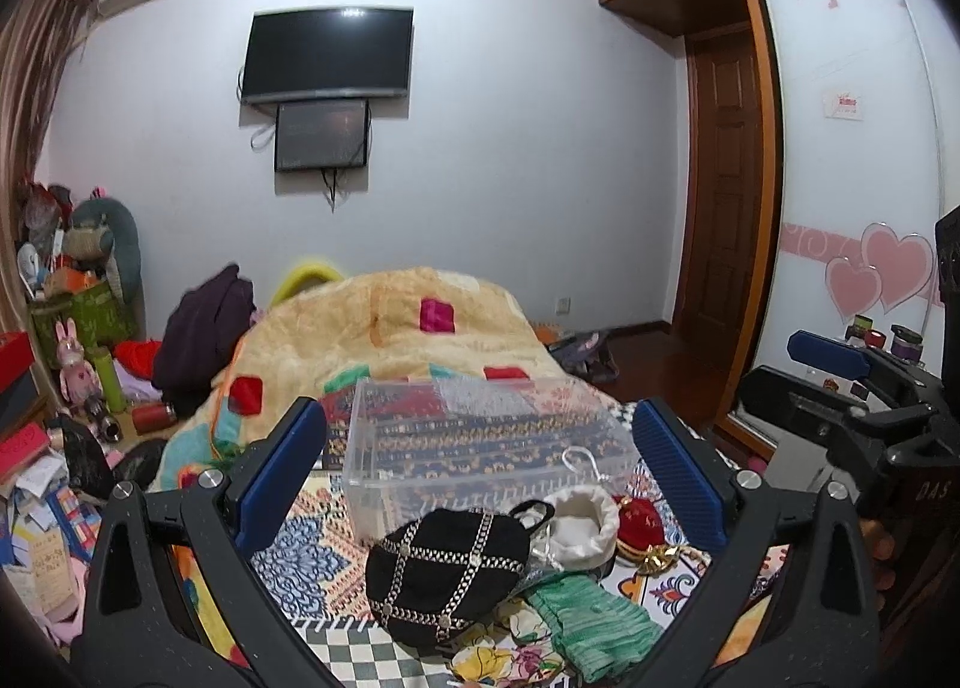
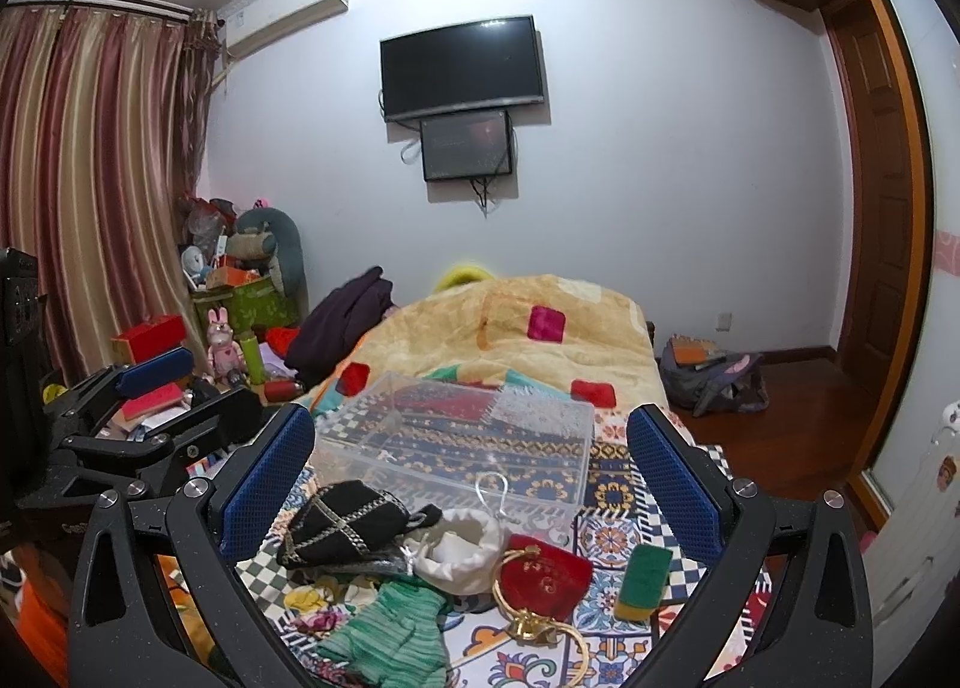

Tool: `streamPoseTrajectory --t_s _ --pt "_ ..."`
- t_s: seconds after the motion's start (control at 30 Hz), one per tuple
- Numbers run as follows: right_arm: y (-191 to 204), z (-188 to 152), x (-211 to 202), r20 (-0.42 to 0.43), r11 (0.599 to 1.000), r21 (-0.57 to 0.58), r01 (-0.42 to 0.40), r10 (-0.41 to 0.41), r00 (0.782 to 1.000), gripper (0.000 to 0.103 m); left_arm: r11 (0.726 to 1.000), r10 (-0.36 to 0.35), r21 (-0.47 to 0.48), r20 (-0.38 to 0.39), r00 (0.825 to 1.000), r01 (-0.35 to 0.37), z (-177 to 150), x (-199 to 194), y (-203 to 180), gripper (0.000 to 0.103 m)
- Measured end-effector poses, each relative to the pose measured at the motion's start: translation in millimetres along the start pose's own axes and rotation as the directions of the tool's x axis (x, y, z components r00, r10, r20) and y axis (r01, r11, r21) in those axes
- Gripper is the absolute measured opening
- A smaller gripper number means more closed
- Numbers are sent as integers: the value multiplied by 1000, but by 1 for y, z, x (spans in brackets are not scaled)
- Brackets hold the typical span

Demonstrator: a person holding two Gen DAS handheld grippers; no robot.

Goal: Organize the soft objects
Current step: 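Grasp the black chain-pattern bag with the left tool while the right tool grasps the white drawstring pouch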

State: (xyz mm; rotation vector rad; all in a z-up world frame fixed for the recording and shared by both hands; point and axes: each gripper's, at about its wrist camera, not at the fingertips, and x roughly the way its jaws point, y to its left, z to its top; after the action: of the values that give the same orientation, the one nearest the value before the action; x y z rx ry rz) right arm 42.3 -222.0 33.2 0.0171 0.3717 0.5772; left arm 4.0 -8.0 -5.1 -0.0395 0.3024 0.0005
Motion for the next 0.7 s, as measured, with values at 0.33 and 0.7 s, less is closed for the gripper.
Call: streamPoseTrajectory --t_s 0.33,0.7 --pt "-39 -19 33 -176 998 53 25 -15 984 103 998 -38 -49 -199 979 29 -33 50 20 103" --pt "-41 -52 73 -327 999 47 -4 19 945 92 999 8 -47 -337 941 -26 -76 99 34 103"
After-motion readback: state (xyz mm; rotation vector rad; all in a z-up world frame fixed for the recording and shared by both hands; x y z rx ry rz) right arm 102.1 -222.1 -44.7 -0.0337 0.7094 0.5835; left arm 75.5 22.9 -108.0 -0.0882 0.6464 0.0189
